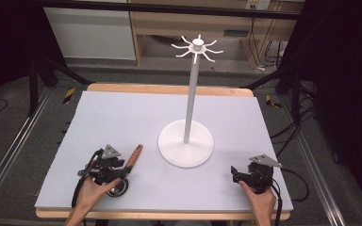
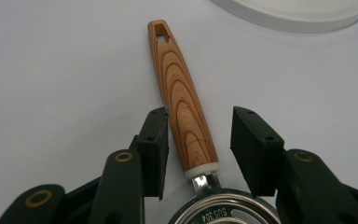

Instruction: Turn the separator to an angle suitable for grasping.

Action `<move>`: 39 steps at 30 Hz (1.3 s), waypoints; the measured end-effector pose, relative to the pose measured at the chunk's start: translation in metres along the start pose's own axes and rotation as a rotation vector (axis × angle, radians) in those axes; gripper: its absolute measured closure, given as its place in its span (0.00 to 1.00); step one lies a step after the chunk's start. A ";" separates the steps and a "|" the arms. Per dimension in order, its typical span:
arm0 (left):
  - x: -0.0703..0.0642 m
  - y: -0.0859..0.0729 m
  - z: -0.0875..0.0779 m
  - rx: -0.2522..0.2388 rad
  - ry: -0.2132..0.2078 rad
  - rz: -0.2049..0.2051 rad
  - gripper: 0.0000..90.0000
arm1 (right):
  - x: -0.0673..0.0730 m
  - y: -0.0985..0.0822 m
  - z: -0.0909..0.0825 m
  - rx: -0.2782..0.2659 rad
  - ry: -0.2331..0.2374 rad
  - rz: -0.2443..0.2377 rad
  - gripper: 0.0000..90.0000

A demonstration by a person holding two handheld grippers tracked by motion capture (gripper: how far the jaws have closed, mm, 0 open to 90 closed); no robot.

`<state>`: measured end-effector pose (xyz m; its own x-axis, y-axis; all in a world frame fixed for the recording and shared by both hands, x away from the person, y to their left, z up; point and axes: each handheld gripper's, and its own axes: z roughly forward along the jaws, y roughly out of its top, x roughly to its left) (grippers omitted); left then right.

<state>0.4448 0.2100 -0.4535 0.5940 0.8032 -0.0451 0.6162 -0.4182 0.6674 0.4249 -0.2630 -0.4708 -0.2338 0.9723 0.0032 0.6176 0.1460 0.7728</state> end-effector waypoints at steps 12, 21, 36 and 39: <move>-0.003 -0.002 0.013 0.071 0.038 0.006 0.67 | 0.001 0.000 0.001 0.008 0.002 0.001 0.10; -0.003 -0.002 0.014 0.079 0.034 -0.002 0.69 | 0.002 0.000 0.001 0.012 0.001 -0.004 0.10; 0.001 -0.003 0.007 0.116 0.040 0.032 0.75 | 0.000 0.000 0.001 0.014 0.003 -0.001 0.10; 0.000 -0.003 0.007 0.122 0.046 0.053 0.75 | 0.000 0.000 0.001 0.015 0.003 -0.004 0.10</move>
<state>0.4461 0.2082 -0.4604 0.6048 0.7961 0.0240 0.6446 -0.5070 0.5722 0.4256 -0.2625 -0.4718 -0.2385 0.9711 0.0025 0.6280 0.1523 0.7631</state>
